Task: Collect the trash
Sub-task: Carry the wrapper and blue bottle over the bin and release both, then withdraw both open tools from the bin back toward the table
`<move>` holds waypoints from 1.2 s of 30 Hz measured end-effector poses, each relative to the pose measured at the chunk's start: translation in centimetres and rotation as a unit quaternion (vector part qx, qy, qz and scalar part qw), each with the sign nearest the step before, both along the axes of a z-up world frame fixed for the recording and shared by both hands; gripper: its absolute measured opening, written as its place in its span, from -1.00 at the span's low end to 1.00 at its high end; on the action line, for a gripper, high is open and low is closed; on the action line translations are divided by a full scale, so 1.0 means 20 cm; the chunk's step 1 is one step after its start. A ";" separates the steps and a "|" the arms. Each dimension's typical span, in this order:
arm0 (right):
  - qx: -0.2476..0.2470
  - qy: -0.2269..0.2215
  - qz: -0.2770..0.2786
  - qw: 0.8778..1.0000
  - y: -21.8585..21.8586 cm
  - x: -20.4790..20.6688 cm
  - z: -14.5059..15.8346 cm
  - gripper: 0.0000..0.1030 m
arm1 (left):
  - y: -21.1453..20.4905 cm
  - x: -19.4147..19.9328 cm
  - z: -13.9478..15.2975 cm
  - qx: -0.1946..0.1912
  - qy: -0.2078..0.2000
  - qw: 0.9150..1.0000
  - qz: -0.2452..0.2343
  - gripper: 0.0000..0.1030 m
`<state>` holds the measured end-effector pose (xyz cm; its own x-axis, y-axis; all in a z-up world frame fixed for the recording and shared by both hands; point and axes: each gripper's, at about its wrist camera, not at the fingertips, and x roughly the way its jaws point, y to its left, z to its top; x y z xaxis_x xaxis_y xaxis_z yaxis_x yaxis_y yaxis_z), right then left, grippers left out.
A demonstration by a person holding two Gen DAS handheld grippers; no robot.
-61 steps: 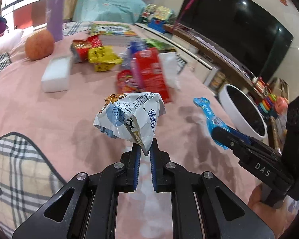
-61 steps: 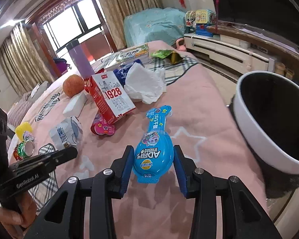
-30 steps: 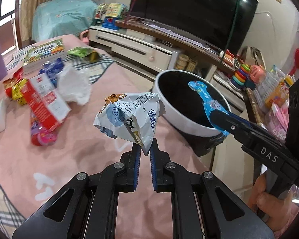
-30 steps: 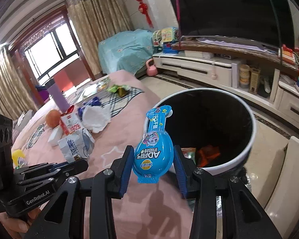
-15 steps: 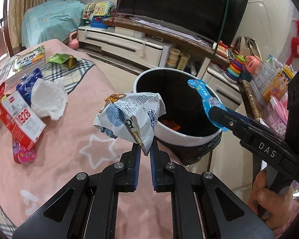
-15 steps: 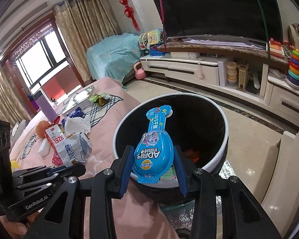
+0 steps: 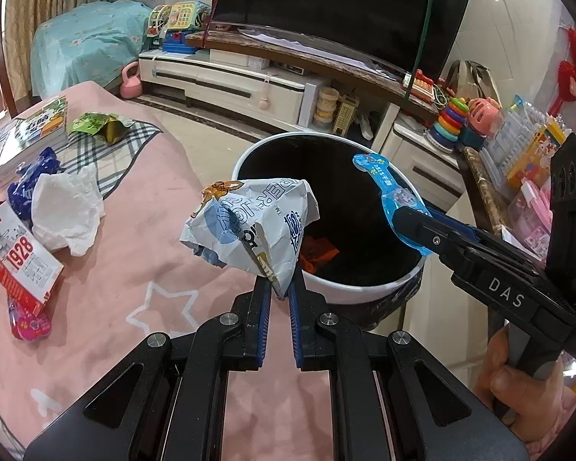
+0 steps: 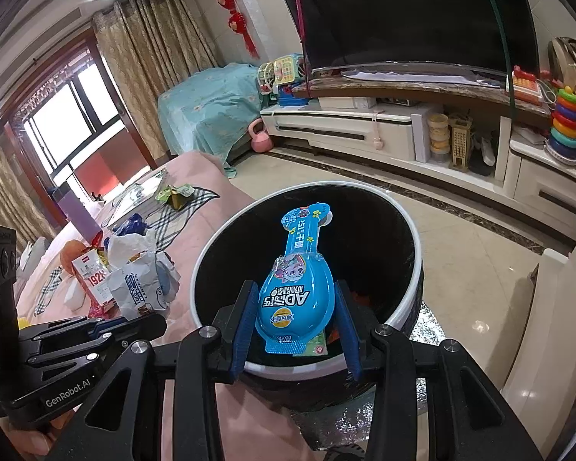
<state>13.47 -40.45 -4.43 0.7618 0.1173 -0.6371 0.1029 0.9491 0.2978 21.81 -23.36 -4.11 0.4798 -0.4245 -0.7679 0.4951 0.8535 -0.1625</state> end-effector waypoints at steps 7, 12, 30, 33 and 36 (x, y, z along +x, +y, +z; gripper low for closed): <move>0.005 0.002 -0.005 1.000 -0.05 0.03 -0.01 -0.22 | -0.05 0.03 0.00 0.005 0.000 1.000 -0.005 -0.83; 0.006 0.003 -0.007 1.000 -0.07 0.04 -0.01 -0.22 | -0.09 0.05 0.00 0.010 0.000 1.000 -0.009 -0.83; 0.012 0.010 -0.017 1.000 -0.13 0.08 -0.02 -0.21 | -0.18 0.14 -0.01 0.019 0.005 1.000 -0.015 -0.82; 0.011 0.012 -0.017 1.000 -0.14 0.09 -0.03 -0.21 | -0.18 0.14 -0.02 0.020 0.006 1.000 -0.014 -0.79; 0.012 0.014 -0.017 1.000 -0.14 0.10 -0.03 -0.17 | -0.17 0.15 -0.03 0.016 0.013 1.000 -0.010 -0.57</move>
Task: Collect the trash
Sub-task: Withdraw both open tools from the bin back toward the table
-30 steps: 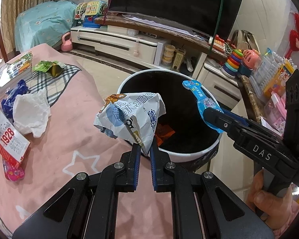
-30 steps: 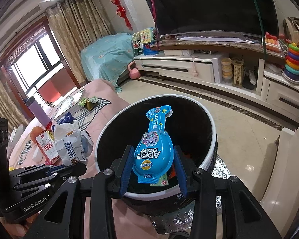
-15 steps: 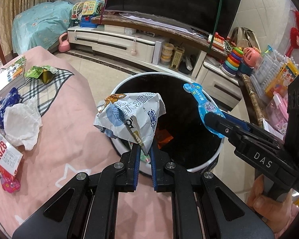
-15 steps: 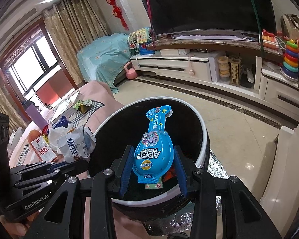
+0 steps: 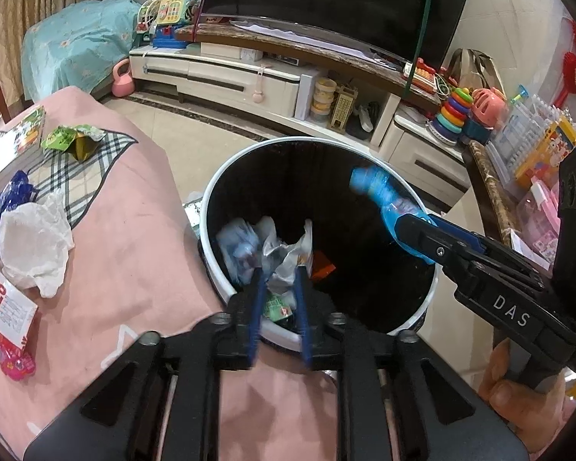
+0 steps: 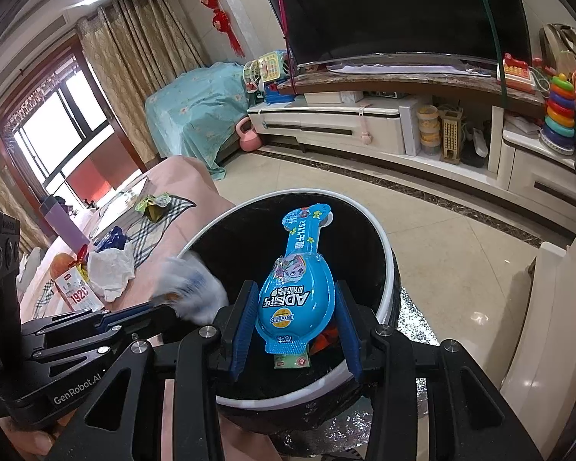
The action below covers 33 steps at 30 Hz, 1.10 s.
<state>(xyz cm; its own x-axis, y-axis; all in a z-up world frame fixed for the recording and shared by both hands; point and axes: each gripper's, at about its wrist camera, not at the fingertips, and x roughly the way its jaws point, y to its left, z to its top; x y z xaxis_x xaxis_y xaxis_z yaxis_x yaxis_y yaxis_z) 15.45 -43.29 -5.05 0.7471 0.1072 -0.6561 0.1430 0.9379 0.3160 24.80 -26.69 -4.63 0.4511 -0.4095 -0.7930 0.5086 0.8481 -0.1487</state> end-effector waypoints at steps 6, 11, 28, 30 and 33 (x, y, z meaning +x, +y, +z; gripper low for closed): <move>0.015 0.002 -0.002 1.000 -0.01 0.00 -0.01 0.06 | 0.08 -0.04 0.00 -0.008 -0.007 1.000 0.014 -0.08; 0.025 -0.006 0.004 1.000 0.04 -0.03 0.02 0.40 | 0.21 -0.08 -0.01 -0.018 -0.003 0.999 0.041 0.25; 0.047 -0.015 0.062 0.997 0.40 -0.07 0.01 0.86 | 0.80 -0.23 -0.10 -0.031 0.005 0.986 0.164 0.37; 0.045 -0.017 0.074 0.996 0.47 -0.08 0.01 0.86 | 0.85 -0.24 -0.10 -0.030 0.002 0.984 0.174 0.37; 0.043 -0.017 0.093 0.995 0.56 -0.08 0.00 0.86 | 0.93 -0.27 -0.10 -0.029 -0.001 0.982 0.188 0.37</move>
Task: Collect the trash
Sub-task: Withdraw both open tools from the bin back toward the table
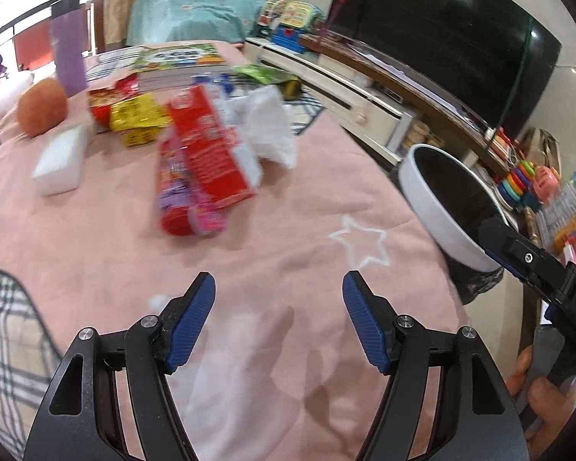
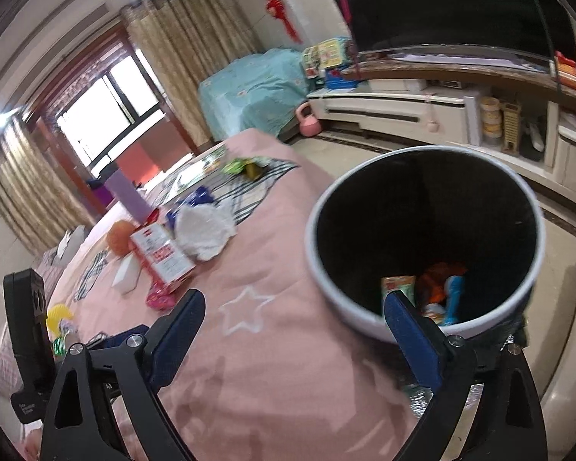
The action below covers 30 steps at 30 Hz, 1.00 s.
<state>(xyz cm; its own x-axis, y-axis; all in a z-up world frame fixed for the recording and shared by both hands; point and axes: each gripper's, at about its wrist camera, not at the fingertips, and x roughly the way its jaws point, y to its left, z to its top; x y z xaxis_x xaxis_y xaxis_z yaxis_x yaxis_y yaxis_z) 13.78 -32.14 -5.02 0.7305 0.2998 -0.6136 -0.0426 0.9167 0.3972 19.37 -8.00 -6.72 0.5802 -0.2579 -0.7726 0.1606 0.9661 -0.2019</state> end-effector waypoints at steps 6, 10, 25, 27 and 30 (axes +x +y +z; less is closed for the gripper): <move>0.001 0.004 0.033 0.999 0.15 0.01 -0.02 0.86 | 0.16 -0.03 -0.04 0.000 0.008 1.000 0.029 0.37; 0.005 0.010 0.049 0.999 0.23 0.01 -0.05 0.86 | 0.26 -0.06 -0.07 0.000 0.014 0.999 0.045 0.39; 0.014 0.024 0.127 0.991 0.54 0.10 -0.14 0.86 | 0.56 -0.08 -0.12 -0.005 0.021 0.994 0.104 0.58; 0.014 0.023 0.136 0.990 0.57 0.12 -0.14 0.86 | 0.59 -0.07 -0.12 -0.006 0.021 0.994 0.110 0.58; 0.017 0.025 0.145 0.989 0.60 0.16 -0.15 0.86 | 0.63 -0.05 -0.13 -0.004 0.023 0.993 0.117 0.58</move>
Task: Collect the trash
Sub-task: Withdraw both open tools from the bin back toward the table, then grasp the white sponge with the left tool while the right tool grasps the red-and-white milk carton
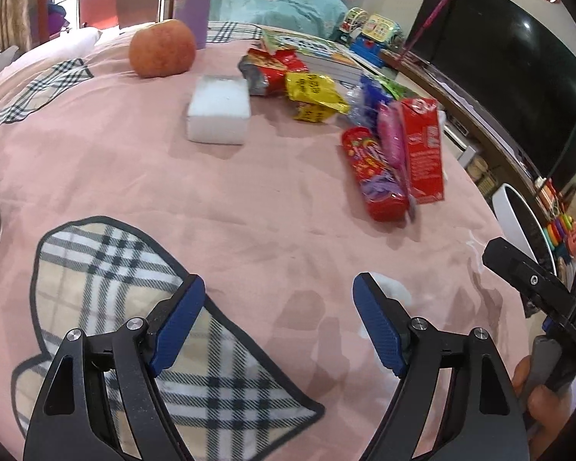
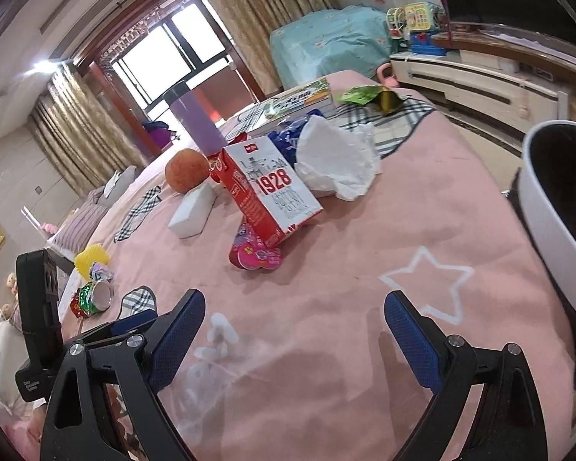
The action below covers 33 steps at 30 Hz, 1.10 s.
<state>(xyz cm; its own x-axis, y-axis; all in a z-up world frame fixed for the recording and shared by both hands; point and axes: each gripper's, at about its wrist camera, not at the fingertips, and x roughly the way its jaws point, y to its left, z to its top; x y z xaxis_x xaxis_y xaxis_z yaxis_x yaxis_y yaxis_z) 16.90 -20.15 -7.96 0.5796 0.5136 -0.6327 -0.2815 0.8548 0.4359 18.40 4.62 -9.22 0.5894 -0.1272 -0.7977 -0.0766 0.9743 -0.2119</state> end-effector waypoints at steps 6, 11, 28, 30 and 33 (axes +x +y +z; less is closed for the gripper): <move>0.003 0.003 0.017 1.000 0.04 0.06 -0.02 0.86 | 0.05 0.05 -0.01 0.006 0.003 1.000 0.009 0.58; 0.012 0.005 0.024 1.000 0.06 0.13 -0.02 0.86 | 0.09 0.11 -0.01 0.013 0.003 1.000 0.018 0.58; 0.029 -0.004 0.052 0.998 0.12 0.35 -0.01 0.85 | 0.23 0.49 0.01 0.028 -0.010 0.998 0.049 0.59; 0.030 -0.002 0.057 0.998 0.14 0.37 -0.02 0.83 | 0.22 0.52 0.00 0.026 -0.006 0.999 0.048 0.59; 0.030 0.003 0.061 0.998 0.15 0.39 -0.03 0.50 | 0.22 0.54 -0.01 0.029 -0.007 0.998 0.047 0.58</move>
<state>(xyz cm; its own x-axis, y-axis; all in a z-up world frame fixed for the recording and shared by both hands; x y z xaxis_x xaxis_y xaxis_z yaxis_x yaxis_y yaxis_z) 24.62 -17.20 -8.55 0.5069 0.6165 -0.6025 -0.3785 0.7871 0.4870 29.27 8.93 -9.41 0.6078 -0.0244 -0.7937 -0.1654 0.9737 -0.1566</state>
